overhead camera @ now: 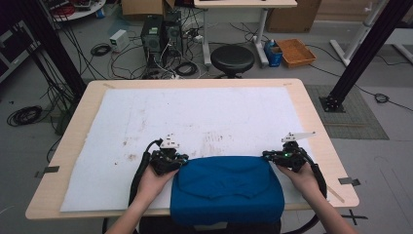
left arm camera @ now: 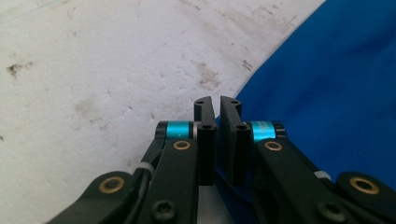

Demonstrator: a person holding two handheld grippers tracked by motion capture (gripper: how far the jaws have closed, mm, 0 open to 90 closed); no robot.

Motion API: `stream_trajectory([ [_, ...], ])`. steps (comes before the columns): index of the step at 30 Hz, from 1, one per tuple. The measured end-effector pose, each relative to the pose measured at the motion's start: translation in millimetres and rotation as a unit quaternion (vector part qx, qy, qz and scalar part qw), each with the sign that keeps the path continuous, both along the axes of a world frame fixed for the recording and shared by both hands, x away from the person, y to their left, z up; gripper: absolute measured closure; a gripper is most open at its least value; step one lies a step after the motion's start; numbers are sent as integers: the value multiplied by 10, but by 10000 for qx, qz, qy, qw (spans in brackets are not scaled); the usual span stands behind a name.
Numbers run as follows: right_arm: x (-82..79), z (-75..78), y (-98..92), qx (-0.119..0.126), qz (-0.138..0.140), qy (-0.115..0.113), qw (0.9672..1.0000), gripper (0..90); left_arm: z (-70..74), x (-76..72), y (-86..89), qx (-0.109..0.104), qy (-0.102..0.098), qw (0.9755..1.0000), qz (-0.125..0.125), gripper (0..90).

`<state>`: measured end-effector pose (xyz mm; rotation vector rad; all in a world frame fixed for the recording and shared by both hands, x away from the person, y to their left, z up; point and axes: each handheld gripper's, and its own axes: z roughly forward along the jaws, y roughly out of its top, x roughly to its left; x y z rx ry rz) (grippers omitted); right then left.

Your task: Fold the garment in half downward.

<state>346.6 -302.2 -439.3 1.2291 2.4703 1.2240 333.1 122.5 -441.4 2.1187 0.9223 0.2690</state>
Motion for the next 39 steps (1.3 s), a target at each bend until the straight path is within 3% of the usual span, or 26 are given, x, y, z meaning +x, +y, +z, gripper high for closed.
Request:
stream_trajectory([
  [3,23,32,-19,123,12,-90,9999,865,31,31,17,-60,-98,9999,-67,858],
  [9,130,103,-2,135,-36,-244,9996,865,113,162,8,125,-373,9991,-129,860],
  [16,446,186,37,104,-213,-354,9991,864,167,556,39,66,-412,9991,66,859],
  [22,716,195,95,-76,-313,-465,9984,864,136,884,44,164,-369,9990,167,859],
  [25,824,179,120,-166,-356,-483,9981,864,129,1000,26,337,-390,9986,137,859],
  [28,915,173,149,-250,-414,-505,9976,864,134,1047,20,339,-555,9978,154,858],
  [32,981,169,164,-255,-445,-635,9967,864,130,1131,30,419,-506,9977,148,858],
  [39,1027,142,185,-389,-443,-604,9964,850,95,1170,-1,577,-449,9972,156,841],
])
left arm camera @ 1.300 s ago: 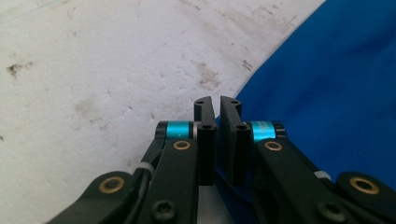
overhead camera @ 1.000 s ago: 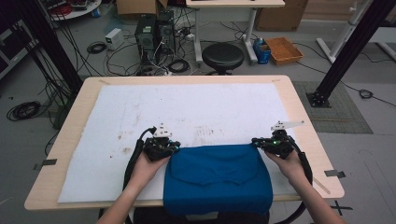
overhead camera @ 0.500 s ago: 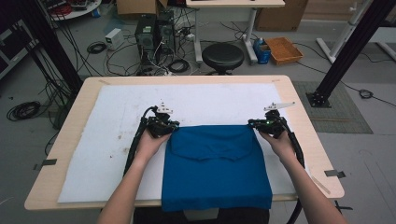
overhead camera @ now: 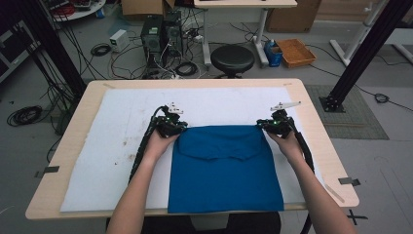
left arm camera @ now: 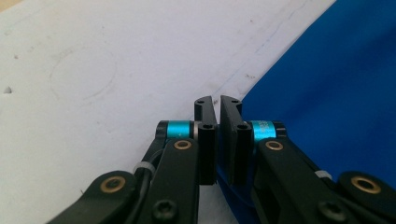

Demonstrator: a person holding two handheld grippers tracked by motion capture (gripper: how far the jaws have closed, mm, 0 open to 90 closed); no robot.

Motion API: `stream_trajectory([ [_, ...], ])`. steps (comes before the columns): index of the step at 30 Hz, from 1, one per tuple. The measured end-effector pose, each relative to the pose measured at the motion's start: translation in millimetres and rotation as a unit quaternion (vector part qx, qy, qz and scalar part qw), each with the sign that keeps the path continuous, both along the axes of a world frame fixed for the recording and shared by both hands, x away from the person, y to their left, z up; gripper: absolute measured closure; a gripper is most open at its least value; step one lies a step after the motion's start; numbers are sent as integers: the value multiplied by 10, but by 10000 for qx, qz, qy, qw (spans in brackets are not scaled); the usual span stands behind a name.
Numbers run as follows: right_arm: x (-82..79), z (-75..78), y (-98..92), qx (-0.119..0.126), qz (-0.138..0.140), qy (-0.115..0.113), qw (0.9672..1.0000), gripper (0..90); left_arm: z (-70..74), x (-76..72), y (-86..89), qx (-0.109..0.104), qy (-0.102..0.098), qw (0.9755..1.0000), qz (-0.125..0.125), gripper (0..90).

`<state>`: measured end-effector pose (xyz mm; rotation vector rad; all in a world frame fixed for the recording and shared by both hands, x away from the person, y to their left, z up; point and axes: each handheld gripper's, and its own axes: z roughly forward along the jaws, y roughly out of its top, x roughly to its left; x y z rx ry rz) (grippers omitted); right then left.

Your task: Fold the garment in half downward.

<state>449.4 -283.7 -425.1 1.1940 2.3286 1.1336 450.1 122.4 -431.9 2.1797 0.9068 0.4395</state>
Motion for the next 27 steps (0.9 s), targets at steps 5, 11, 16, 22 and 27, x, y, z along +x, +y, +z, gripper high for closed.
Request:
stream_trajectory([
  [5,-72,71,-23,-10,-121,-178,9998,722,112,-123,34,83,-90,9989,453,619],
  [11,-364,220,-117,60,-230,-547,9982,613,219,-509,173,-344,-66,9970,694,571],
  [16,-709,176,-120,49,-266,-559,9981,613,91,-857,169,-422,229,9955,823,575],
  [22,-887,-19,-81,73,-382,-187,9991,645,-31,-914,84,-416,383,9946,875,615],
  [27,-868,-104,-10,51,-372,87,9993,640,-69,-881,24,-437,450,9934,962,648],
])
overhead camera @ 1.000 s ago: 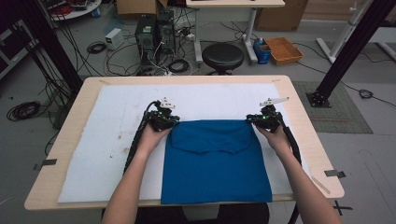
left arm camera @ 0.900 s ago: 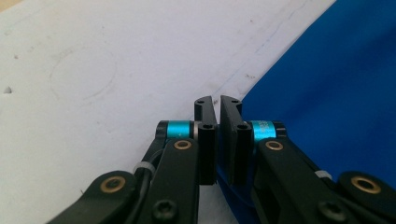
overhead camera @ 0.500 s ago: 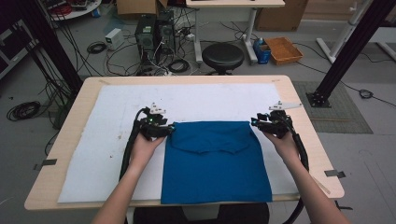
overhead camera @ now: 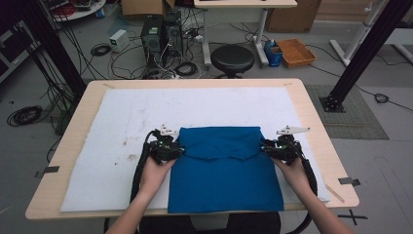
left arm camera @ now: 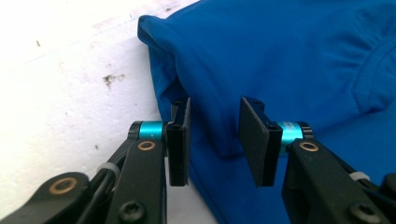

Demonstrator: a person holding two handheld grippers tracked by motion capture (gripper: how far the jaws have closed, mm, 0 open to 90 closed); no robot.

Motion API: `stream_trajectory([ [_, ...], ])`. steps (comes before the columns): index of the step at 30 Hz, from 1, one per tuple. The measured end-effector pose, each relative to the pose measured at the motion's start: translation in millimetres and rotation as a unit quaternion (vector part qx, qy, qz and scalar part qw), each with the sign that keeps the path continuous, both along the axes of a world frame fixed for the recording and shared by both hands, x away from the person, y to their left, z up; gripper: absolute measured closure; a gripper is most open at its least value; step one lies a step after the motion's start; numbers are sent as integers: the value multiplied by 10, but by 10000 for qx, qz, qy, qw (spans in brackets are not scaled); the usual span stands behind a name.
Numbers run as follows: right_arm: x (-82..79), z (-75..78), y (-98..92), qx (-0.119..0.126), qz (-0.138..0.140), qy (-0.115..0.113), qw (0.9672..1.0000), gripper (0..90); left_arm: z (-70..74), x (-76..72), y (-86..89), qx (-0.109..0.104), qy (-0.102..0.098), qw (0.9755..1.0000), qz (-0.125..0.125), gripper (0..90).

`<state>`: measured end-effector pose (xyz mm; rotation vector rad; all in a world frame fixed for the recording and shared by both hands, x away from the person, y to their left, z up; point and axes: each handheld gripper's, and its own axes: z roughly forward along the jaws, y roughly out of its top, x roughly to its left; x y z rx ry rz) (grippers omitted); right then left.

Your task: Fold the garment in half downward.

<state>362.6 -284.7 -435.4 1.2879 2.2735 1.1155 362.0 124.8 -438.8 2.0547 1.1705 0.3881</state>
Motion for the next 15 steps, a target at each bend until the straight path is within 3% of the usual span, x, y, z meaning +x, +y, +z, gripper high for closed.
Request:
stream_trajectory([
  [2,15,-38,38,-16,22,93,10000,641,-6,5,-14,30,13,10000,-31,666],
  [5,31,-71,70,-115,93,138,9998,746,-20,11,-25,25,6,10000,-78,711],
  [9,30,-79,92,-176,242,125,9995,886,-24,25,-17,-67,-20,9999,-96,840],
  [15,-12,-11,65,-124,280,-11,9995,897,47,-17,2,-85,-133,9998,-155,860],
])
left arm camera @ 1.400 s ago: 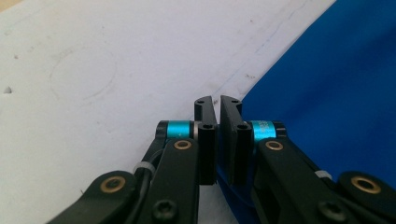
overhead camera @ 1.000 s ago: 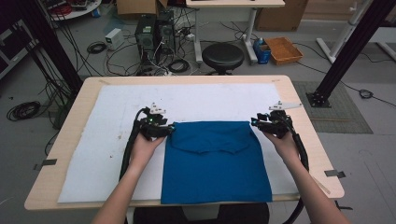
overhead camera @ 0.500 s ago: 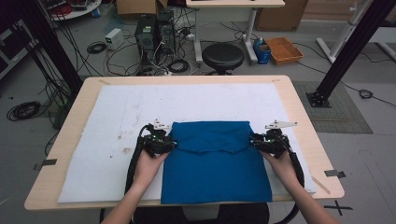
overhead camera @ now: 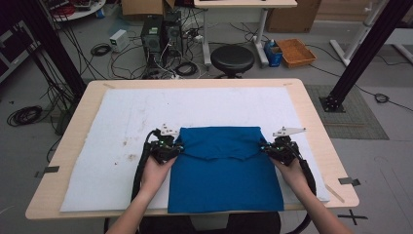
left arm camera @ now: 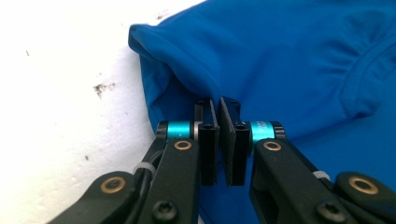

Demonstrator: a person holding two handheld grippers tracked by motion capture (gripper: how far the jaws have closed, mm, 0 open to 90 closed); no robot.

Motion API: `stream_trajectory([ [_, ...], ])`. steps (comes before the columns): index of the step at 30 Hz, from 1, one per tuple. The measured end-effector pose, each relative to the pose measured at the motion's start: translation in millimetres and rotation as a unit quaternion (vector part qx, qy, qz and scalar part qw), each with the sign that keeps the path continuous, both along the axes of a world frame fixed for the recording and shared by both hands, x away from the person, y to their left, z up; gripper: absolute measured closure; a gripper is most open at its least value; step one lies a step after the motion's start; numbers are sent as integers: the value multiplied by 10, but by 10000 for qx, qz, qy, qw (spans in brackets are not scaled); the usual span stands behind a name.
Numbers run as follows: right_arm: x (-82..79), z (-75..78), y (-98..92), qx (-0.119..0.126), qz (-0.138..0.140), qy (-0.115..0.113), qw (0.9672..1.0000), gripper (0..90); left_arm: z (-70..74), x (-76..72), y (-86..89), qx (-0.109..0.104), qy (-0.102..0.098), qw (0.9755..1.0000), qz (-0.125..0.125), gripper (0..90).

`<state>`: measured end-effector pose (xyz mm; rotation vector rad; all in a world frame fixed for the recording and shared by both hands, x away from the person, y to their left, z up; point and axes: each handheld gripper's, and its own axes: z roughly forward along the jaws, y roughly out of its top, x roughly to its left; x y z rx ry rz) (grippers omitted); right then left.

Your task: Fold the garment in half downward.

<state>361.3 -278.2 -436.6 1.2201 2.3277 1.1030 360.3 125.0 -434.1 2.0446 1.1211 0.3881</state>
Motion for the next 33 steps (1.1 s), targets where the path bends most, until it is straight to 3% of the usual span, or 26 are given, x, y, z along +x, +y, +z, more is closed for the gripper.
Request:
stream_trajectory([
  [7,-43,88,-65,115,30,-78,9999,899,116,-69,53,-238,67,9996,-104,860],
  [13,-198,201,-136,145,143,-48,9998,899,233,-264,87,-446,223,9982,-325,860],
  [18,-487,291,-209,159,295,40,9994,898,294,-528,123,-612,350,9962,-516,860],
  [27,-1099,352,-246,71,591,12,9982,898,290,-1146,119,-512,574,9926,-937,860],
  [33,-1366,297,-212,-122,718,52,9973,898,249,-1336,141,-437,730,9909,-1041,860],
])
